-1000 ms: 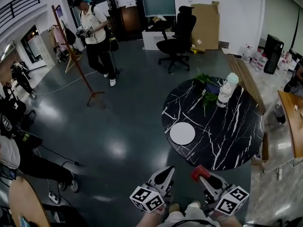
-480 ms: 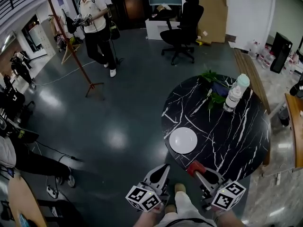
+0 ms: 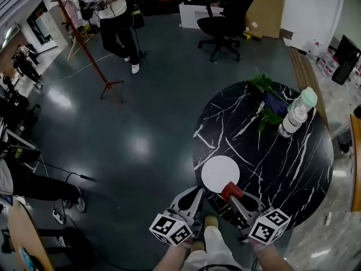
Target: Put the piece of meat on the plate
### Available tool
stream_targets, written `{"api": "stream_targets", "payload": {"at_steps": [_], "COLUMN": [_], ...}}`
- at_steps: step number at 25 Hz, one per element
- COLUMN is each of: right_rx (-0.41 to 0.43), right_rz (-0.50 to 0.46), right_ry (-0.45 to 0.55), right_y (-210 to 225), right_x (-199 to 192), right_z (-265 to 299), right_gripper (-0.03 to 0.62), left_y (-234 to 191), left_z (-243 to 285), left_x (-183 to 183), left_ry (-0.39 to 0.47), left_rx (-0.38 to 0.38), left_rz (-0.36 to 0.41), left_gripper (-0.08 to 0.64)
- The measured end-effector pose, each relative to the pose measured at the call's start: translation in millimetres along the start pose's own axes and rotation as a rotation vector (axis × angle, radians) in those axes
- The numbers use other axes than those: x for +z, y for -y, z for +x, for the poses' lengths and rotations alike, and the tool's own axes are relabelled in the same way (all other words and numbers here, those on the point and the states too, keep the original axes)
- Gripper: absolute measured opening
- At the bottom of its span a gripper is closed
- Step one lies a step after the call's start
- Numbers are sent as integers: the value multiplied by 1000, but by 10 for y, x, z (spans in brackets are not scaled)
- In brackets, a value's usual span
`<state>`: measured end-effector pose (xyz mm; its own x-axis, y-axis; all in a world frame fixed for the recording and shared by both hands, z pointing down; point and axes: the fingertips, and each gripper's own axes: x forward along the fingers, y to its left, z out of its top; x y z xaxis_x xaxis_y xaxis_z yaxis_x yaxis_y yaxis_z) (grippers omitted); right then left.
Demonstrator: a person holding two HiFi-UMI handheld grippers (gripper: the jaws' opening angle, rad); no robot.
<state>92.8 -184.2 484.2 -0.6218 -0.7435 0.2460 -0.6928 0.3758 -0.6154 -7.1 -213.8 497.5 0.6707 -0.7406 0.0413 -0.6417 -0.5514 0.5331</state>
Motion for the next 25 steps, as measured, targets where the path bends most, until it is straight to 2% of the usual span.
{"api": "stream_targets", "payload": {"at_steps": [6, 12, 16, 25], "right_rx": [-6, -63, -84, -73], "right_rz": [23, 71, 92, 143], "right_ry": [-35, -171, -212, -280], "right_y": [260, 499, 605, 649], "right_x": [-35, -246, -308, -402], "right_z": [327, 585, 751, 1023], "right_gripper": [89, 89, 88, 89], "left_y": [-243, -478, -592, -671], "left_z": [209, 269, 240, 197], "left_x": [-98, -264, -385, -481], "left_ry": [14, 8, 1, -7], "left_rx": [27, 64, 85, 102], "left_rz": [-9, -13, -25, -45], "left_gripper": [9, 9, 9, 9]}}
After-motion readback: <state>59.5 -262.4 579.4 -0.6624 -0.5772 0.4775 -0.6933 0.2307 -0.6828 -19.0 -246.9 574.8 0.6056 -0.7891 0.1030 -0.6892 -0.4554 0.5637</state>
